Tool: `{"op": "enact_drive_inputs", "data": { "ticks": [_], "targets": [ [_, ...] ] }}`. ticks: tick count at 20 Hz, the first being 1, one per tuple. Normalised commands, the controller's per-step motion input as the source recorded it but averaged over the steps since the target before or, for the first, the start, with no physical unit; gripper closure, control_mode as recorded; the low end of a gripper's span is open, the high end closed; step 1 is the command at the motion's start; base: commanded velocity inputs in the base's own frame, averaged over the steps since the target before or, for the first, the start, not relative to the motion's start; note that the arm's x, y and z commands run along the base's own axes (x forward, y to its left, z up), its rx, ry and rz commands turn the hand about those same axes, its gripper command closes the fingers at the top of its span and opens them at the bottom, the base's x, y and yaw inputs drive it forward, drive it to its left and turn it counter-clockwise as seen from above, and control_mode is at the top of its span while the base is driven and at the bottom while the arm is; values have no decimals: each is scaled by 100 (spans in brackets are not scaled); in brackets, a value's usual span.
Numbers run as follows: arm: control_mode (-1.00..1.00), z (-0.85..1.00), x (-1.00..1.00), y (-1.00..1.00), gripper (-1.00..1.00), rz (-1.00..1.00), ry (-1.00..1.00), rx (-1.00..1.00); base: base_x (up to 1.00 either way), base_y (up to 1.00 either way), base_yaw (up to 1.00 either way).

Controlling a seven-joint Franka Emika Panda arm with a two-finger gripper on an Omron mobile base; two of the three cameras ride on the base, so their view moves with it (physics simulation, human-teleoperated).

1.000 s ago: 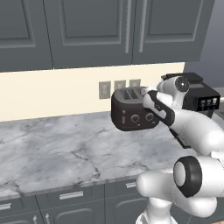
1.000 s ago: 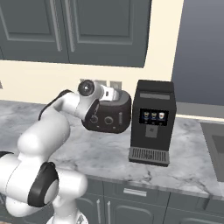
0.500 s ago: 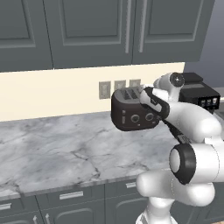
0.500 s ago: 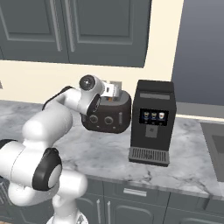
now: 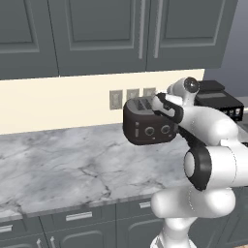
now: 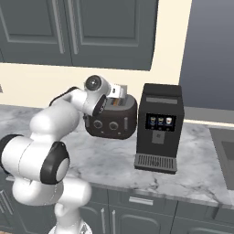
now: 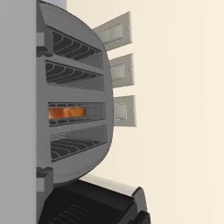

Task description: Start the toaster. Once the lever pops up, take the bread to the plate on the dining counter.

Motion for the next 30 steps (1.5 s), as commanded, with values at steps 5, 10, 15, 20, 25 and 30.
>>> {"op": "enact_drive_inputs", "data": {
  "ticks": [5, 10, 15, 20, 25, 30],
  "targets": [
    [-100, -13, 13, 0, -100, 0, 0, 0, 0, 0, 0],
    [-100, -17, 8, 0, -100, 0, 0, 0, 0, 0, 0],
    [-100, -17, 7, 0, -100, 0, 0, 0, 0, 0, 0],
    [-100, -7, 7, -2, -100, 0, 0, 0, 0, 0, 0],
    [-100, 0, 14, -1, -100, 0, 0, 0, 0, 0, 0],
    [-100, 0, 16, -1, -100, 0, 0, 0, 0, 0, 0]
  ]
}}
